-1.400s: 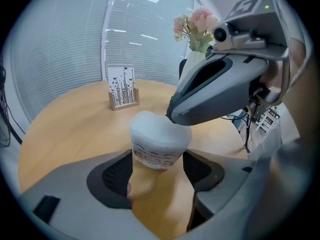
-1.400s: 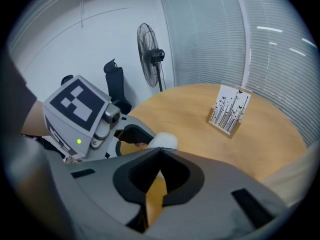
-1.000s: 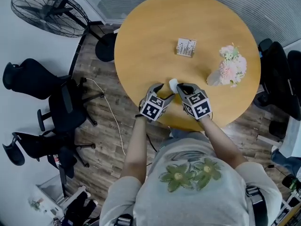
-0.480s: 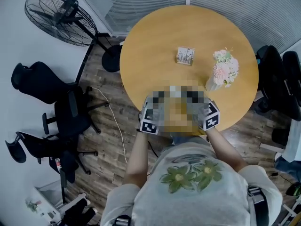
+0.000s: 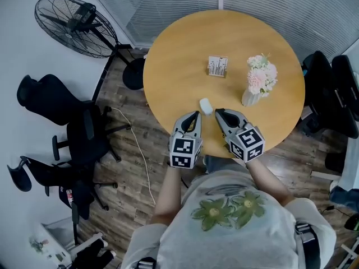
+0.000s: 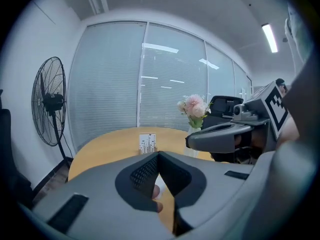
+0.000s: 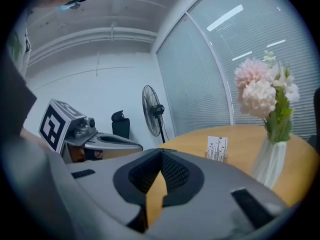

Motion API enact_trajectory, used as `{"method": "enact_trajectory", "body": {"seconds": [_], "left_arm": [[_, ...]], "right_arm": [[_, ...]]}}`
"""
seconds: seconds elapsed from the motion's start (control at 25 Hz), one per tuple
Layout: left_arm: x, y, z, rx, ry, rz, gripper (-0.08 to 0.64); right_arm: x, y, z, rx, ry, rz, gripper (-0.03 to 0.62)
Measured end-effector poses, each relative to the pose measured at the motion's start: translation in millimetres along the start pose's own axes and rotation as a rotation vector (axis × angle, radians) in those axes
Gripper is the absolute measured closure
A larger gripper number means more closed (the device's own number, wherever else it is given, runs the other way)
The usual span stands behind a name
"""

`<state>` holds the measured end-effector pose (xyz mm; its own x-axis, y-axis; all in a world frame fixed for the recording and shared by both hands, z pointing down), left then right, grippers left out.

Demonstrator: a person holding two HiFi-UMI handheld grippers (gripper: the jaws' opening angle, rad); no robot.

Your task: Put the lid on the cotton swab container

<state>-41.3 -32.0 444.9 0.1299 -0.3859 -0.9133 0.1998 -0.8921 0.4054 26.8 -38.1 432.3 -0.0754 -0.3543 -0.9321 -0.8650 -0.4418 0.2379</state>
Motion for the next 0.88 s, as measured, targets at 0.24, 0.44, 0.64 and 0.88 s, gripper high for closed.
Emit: {"method": "enact_trajectory", "body": {"seconds": [0.24, 0.44, 0.64, 0.88], "left_arm": [[1, -20, -11, -0.033, -0.060, -0.029, 0.558], [1, -34, -14, 0.004, -0.050, -0.058, 0.558], [-2, -42, -20, 0.043, 0.001, -0.056, 0.558], [-7, -52, -27, 0.051, 0.007, -0.043, 0.557]], "right_arm": [[-1, -11, 16, 0.002, -0.015, -0.001, 0.589], [-2, -22, 27, 0.008, -0.026, -0.005, 0.589], [0, -31, 35, 0.010, -0.033, -0.017, 0.589], [-3, -41, 46, 0.013, -0.032, -0.017, 0.589]]}}
Point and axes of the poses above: the fingertips, and each gripper's own axes: y forward along the fingers, z to its left, x out of its top, the point moved 1 cm from there along -y, backward along the fingers, and after that the axes turned 12 degrees about x, right-handed, at the moved point
